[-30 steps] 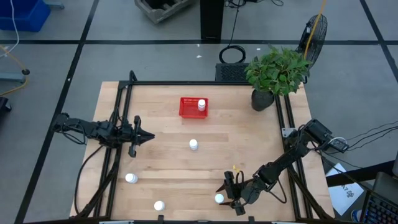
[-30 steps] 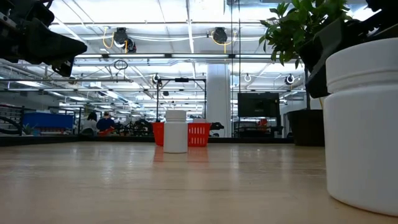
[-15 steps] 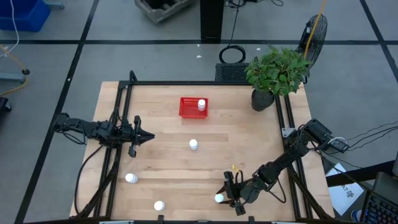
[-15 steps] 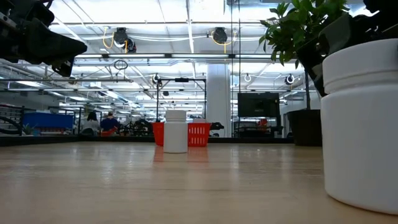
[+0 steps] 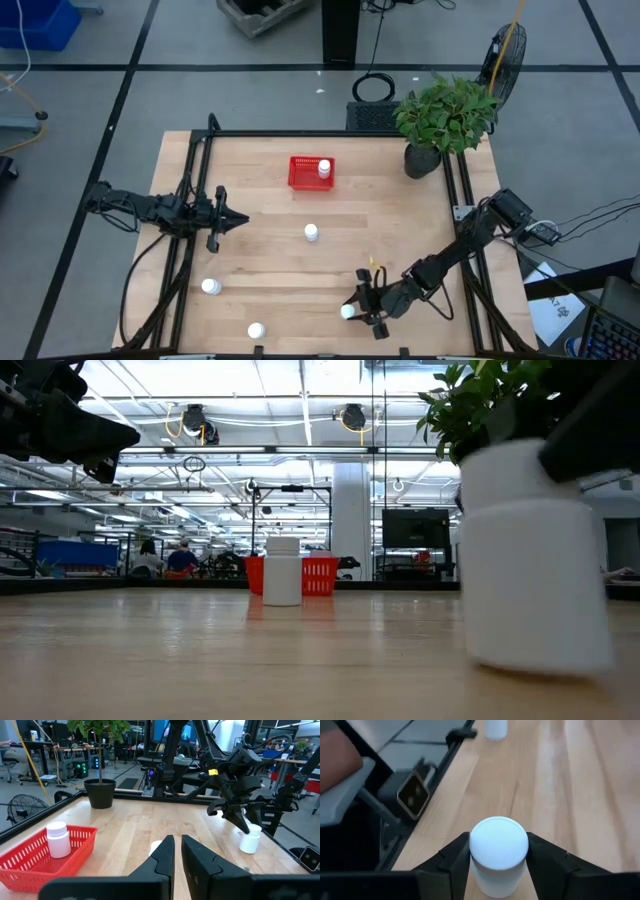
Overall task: Pick and place pill bottles into a basket
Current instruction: Put the white pill bottle into the orange basket
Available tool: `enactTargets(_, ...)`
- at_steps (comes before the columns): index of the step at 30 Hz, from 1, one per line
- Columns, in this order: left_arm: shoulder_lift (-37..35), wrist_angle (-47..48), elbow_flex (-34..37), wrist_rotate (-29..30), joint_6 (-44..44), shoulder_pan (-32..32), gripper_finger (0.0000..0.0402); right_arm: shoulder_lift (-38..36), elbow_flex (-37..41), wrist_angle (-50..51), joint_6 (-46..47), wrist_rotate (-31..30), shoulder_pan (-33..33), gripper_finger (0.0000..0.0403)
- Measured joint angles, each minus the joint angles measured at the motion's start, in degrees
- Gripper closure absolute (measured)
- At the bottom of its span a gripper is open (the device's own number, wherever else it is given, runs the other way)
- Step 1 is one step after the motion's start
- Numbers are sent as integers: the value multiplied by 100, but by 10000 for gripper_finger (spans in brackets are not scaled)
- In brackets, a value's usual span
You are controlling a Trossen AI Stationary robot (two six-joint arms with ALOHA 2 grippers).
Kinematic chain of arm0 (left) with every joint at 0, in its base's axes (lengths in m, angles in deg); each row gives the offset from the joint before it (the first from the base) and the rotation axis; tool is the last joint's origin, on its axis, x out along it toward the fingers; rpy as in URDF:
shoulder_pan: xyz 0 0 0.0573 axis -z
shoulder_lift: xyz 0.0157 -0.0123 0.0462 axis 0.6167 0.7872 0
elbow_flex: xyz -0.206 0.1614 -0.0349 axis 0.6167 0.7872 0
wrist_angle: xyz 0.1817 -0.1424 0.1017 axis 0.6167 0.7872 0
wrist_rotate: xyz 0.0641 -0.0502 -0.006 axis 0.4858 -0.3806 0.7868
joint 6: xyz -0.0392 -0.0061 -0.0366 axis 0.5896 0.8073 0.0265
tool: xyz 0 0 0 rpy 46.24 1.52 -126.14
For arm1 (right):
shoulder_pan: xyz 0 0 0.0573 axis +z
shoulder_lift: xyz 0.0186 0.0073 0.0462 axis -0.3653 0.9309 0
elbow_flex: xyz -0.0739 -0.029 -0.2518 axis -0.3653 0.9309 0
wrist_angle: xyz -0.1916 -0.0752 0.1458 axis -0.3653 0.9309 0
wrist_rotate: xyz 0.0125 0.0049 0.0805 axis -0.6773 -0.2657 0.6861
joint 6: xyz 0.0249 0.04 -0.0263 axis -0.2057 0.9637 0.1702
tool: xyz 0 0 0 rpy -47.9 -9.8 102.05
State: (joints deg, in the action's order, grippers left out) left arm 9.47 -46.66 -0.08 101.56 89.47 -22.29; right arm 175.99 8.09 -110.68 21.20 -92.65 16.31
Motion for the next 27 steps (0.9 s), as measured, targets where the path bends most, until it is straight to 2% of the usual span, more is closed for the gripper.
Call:
enactTargets(7, 0, 1, 0, 0, 2, -1, 366, -416, 0, 13, -402, -66, -321, 242)
enactTargets(13, 0, 0, 0, 2, 0, 0, 366, -755, 0, 349, -1011, -627, -880, 244)
enactTargets(27, -2, 0, 0, 0, 2, -2, 366, -939, 0, -299, -1884, -781, -3429, 243)
